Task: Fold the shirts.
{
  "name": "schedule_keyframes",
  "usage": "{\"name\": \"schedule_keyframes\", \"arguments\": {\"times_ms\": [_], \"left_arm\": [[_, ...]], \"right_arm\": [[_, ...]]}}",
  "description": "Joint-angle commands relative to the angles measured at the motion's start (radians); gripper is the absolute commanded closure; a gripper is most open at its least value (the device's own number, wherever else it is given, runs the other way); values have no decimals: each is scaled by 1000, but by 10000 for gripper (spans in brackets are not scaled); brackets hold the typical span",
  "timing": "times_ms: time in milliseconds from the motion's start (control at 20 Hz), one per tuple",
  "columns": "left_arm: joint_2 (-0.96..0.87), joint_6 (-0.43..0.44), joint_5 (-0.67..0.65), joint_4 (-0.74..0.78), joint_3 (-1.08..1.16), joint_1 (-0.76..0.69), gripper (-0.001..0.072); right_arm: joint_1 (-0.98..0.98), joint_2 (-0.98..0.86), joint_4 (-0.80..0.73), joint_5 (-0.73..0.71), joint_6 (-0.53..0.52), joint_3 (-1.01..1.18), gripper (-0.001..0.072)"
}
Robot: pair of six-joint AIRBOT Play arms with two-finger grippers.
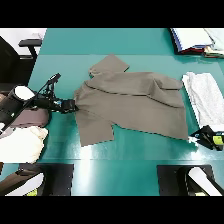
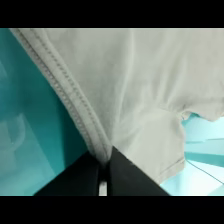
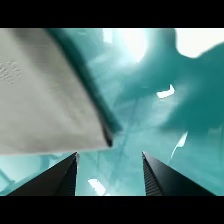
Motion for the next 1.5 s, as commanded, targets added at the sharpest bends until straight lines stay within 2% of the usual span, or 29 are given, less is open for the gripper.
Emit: {"name": "schedule_keyframes", "arguments": {"times_ms": [0, 100, 250, 300, 350, 400, 550, 650, 950, 1050, 1200, 1350, 1450], "left_arm": [[4, 10, -11, 3, 2, -1, 681], [4, 10, -11, 2, 2, -1, 681], [4, 11, -17, 5, 2, -1, 681], [5, 10, -20, 6, 3, -1, 681], [10, 10, -21, 7, 3, -1, 682], [23, 9, -22, 12, 4, -1, 682], [126, -35, -30, 64, 52, 0, 682], [206, -72, -62, 106, 159, 0, 682], [321, -81, -111, 120, 766, -1, 682], [321, -81, -107, 130, 982, -1, 682], [321, -137, -93, 162, 1228, -1, 682], [322, -153, -45, 167, 1326, -1, 683], [317, -157, -43, 181, 1326, -1, 683]], "right_arm": [[5, -53, 22, -57, -1, -43, 264], [59, -103, 102, -101, -1, -43, 284], [167, -152, 188, -172, -2, -42, 486], [204, -152, 202, -186, -2, -42, 611], [240, -142, 198, -193, -2, -37, 677], [270, -125, 194, -190, -2, -21, 697], [343, -26, 193, -133, -1, 109, 699], [380, 50, 201, -99, 0, 261, 699], [430, 175, 193, -42, 45, 882, 698], [430, 180, 183, -15, 52, 1086, 699], [430, 159, 97, 53, 94, 1362, 699], [430, 79, 3, 200, 144, 1624, 699], [430, 48, -5, 230, 170, 1683, 699]]}}
